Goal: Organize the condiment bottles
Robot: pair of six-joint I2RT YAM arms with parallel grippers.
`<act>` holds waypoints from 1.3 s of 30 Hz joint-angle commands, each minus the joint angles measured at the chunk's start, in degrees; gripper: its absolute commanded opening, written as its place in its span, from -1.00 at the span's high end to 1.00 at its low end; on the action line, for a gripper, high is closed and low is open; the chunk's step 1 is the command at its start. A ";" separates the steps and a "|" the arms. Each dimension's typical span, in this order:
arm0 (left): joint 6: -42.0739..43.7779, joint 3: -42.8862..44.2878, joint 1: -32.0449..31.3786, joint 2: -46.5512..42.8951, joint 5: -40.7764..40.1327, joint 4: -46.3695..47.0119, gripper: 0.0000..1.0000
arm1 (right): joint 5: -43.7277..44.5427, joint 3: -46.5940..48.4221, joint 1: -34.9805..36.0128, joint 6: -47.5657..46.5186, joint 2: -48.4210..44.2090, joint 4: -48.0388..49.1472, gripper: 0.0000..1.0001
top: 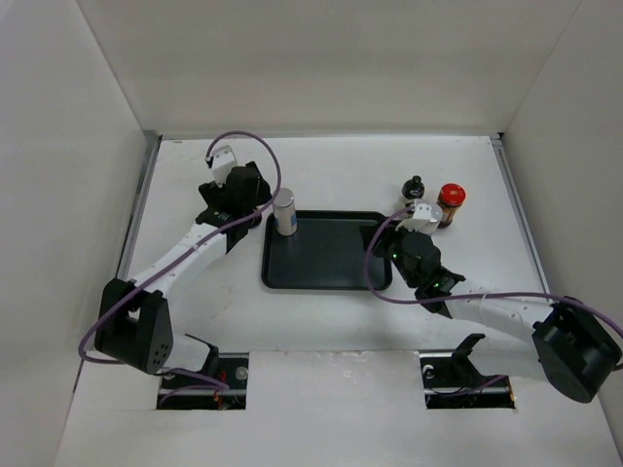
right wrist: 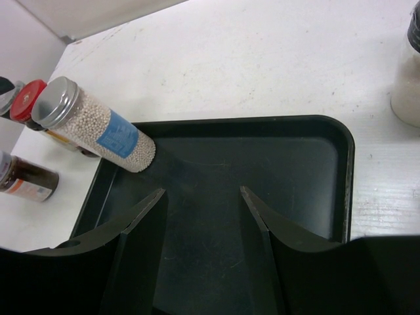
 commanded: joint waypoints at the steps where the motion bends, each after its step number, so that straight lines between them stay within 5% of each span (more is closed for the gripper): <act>1: -2.29 4.80 1.14 1.65 2.72 -0.10 -0.78 | -0.73 0.98 0.07 -0.14 0.26 3.61 -0.08; 21: -5.19 7.62 3.16 12.38 1.49 -1.60 -0.67 | -1.52 0.81 -0.02 0.48 -0.09 3.52 -0.09; 30: -5.46 7.10 4.04 13.61 2.73 1.04 -0.31 | -1.70 0.72 -0.19 0.47 0.00 3.52 -0.10; 35: -5.28 5.00 4.04 11.77 2.99 3.05 0.14 | -1.61 0.63 -0.28 0.30 -0.70 3.17 -0.10; 39: -4.67 2.62 3.34 6.59 3.26 5.61 0.22 | -1.70 0.19 -0.81 0.56 -1.15 3.43 -0.11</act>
